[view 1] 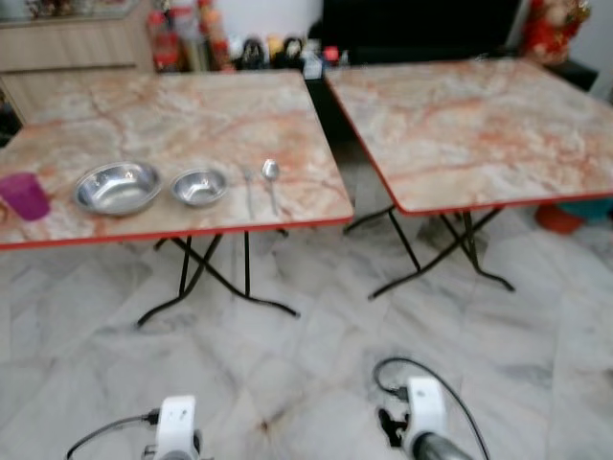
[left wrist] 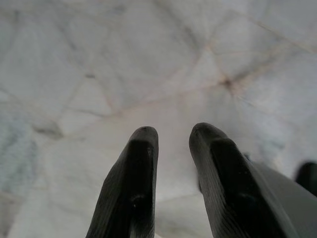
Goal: Setting the table
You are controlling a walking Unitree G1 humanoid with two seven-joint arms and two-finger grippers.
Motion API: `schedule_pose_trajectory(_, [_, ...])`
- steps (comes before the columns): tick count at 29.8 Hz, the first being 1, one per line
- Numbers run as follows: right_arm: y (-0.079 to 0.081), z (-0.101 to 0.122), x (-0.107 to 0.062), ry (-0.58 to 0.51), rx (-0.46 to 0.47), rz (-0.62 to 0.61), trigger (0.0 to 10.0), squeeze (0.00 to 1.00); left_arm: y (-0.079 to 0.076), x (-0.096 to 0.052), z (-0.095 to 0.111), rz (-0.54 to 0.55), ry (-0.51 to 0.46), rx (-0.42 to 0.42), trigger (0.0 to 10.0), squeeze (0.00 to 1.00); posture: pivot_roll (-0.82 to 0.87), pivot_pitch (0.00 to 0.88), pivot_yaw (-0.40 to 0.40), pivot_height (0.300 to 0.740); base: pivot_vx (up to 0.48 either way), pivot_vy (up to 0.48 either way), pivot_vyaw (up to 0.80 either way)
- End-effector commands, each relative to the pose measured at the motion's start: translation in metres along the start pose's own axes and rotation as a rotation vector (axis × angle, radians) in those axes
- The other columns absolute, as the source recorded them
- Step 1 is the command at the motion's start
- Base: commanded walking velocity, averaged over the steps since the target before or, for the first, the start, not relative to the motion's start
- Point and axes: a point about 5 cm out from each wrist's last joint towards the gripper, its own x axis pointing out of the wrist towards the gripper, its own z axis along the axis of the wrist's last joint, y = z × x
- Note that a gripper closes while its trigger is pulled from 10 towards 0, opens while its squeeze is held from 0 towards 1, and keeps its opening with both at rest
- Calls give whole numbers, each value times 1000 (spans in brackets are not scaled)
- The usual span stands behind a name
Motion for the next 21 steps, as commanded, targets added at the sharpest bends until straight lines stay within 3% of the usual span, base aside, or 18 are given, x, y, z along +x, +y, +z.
schedule_pose_trajectory(1, [-12,-4,-3,11,-9,-32,10000,0,-8,0,1,-18,1,-6,10000,0,71,31,-14,740,0,420,444])
schedule_pose_trajectory(7, [-11,-4,-3,11,-15,-29,10000,0,-8,0,0,-18,2,-5,10000,0,76,28,-17,740,0,419,678])
schedule_pose_trajectory(17, [-8,-1,-2,9,-17,-14,10000,0,-7,1,3,-13,-8,-9,10000,0,83,35,-19,740,0,407,0])
schedule_pose_trajectory(21, [-8,-1,-2,7,-21,-14,10000,0,-7,1,8,-10,-29,-9,10000,0,88,44,-20,740,0,0,155])
